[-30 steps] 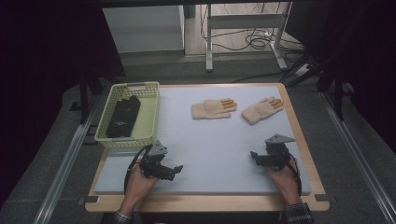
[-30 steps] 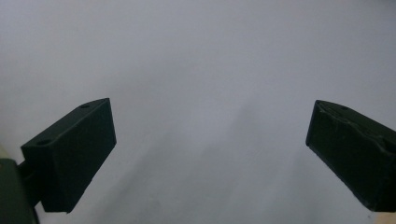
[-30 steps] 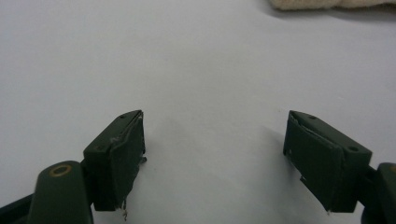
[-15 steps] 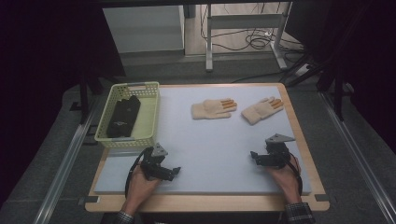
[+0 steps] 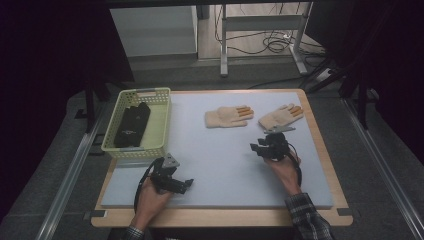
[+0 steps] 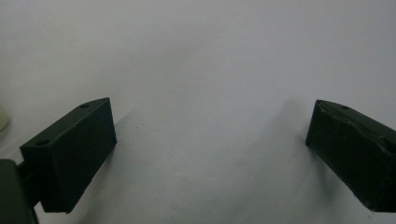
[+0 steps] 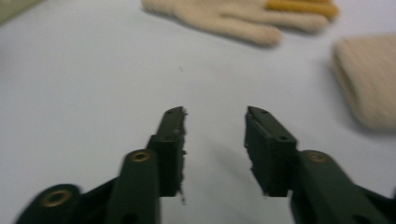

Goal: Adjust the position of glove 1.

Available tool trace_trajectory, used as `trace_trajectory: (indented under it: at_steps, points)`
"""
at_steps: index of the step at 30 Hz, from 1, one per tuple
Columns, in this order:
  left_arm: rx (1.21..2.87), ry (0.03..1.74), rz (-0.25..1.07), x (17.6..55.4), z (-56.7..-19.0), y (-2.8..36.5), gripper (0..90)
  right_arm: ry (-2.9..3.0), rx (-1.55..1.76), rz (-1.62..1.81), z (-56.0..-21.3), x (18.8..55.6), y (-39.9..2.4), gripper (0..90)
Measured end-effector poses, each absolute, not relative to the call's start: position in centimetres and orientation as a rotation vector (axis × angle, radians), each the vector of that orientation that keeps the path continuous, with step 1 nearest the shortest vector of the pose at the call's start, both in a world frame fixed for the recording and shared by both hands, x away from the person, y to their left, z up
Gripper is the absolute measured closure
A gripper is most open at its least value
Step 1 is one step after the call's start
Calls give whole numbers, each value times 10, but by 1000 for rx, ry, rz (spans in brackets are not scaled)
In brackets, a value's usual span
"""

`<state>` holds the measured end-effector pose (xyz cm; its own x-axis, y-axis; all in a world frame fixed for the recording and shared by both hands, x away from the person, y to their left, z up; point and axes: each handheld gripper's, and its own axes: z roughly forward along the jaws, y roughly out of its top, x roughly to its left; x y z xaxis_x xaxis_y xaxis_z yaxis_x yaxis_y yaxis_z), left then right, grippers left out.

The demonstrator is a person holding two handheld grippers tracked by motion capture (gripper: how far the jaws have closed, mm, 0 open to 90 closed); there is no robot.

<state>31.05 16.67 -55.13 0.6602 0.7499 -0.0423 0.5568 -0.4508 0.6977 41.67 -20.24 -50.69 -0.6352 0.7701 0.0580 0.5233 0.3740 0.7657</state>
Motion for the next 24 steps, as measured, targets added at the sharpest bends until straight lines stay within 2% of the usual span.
trace_trajectory:
  at_steps: [5, 9, 15, 24]
  points:
    - [2175, 1006, 356, 311, -551, 167, 20, 2366, 1103, 1134, -508, 441, -172, 698]
    - [2176, 1006, 355, 311, -551, 167, 20, 2389, 1078, 1138, -511, 459, -148, 724]
    - [2174, 1006, 355, 311, -551, 167, 19, 2393, 1064, 1139, -514, 483, -116, 714]
    - [2177, 1005, 353, 311, -551, 167, 20, 2383, 1081, 1169, -515, 515, -82, 606]
